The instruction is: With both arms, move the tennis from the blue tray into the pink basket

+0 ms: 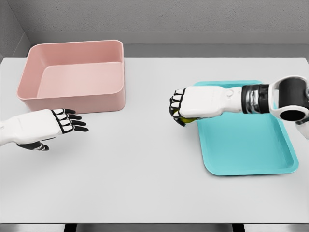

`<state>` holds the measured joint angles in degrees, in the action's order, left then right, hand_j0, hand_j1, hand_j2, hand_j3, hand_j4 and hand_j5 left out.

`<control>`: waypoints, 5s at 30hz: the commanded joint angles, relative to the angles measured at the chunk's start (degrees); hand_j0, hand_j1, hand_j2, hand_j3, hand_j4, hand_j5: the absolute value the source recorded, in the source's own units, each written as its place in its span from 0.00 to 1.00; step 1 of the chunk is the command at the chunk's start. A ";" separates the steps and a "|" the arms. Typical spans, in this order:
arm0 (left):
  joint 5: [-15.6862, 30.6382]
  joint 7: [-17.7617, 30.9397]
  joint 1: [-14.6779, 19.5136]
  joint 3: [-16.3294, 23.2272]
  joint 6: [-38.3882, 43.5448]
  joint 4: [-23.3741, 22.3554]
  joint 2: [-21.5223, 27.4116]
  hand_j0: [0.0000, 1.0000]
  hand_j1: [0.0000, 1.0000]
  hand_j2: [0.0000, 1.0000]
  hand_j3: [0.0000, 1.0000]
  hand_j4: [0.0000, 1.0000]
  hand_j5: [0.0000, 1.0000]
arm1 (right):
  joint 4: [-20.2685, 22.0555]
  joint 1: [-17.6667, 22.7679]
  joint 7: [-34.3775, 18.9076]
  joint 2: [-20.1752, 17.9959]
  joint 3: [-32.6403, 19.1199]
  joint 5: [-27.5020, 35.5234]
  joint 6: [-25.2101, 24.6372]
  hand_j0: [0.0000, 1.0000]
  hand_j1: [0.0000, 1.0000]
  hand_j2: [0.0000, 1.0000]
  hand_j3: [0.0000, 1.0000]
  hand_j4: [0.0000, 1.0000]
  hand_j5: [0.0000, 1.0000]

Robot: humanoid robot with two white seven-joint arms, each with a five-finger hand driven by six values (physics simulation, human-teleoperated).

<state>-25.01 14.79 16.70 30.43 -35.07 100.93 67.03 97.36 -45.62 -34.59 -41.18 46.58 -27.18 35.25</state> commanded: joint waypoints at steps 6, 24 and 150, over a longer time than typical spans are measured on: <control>0.14 -0.03 0.00 -0.02 0.07 -0.12 0.20 1.00 1.00 1.00 1.00 1.00 1.00 | -1.03 -0.97 -0.41 11.64 6.60 -3.14 -0.25 0.27 0.27 0.27 0.27 0.27 0.27; 0.22 -0.03 0.00 0.07 0.07 -0.38 0.20 1.00 1.00 1.00 1.00 1.00 1.00 | -19.48 -4.48 -0.41 26.50 10.11 -6.13 -0.25 0.27 0.27 0.27 0.27 0.27 0.27; -9.36 0.06 19.34 18.79 0.07 -13.39 -23.62 1.00 1.00 1.00 1.00 1.00 1.00 | 2.22 43.51 -0.41 6.55 -58.88 18.13 -0.25 1.00 1.00 1.00 1.00 1.00 1.00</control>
<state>-34.62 14.85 36.04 48.99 -35.07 88.46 44.02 99.58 -2.11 -35.03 -34.58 -12.27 -9.51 35.17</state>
